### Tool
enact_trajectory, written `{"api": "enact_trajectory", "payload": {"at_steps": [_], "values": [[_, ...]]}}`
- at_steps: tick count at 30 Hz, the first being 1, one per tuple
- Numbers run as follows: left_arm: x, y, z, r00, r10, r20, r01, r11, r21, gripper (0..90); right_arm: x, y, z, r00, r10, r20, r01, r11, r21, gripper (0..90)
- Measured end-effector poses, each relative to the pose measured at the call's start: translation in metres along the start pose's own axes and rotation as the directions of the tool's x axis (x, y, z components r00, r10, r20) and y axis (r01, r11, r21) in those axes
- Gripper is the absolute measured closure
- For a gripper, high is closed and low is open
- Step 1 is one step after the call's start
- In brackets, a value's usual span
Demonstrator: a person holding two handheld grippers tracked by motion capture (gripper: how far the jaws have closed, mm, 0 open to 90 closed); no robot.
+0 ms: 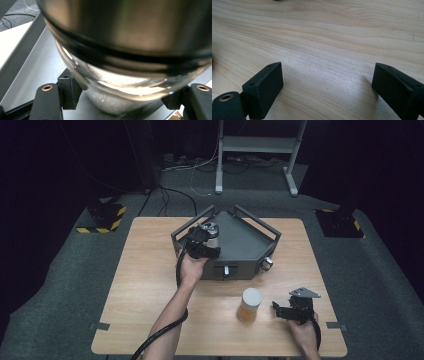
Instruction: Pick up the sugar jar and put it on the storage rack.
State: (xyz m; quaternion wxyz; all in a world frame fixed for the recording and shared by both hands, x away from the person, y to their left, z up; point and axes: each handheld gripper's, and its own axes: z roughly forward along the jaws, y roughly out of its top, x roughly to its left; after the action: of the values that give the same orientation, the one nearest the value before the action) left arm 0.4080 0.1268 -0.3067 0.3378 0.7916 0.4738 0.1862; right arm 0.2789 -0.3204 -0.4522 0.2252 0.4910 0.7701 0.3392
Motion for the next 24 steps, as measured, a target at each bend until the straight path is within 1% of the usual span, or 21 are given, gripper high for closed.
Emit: {"api": "enact_trajectory", "payload": {"at_steps": [14,24], "values": [[0.0012,-0.0029,0.0028,1.0,0.002,0.004,-0.002,1.0,0.0,31.5,0.0,0.0,0.0,1.0,0.0,0.0,0.0,1.0,0.0,10.0],[0.0003,-0.0048,0.0027,0.9999,0.014,-0.001,-0.014,0.9999,-0.004,31.5,0.0002,0.0,-0.0001,1.0,0.0,0.0,0.0,1.0,0.0,10.1]]}}
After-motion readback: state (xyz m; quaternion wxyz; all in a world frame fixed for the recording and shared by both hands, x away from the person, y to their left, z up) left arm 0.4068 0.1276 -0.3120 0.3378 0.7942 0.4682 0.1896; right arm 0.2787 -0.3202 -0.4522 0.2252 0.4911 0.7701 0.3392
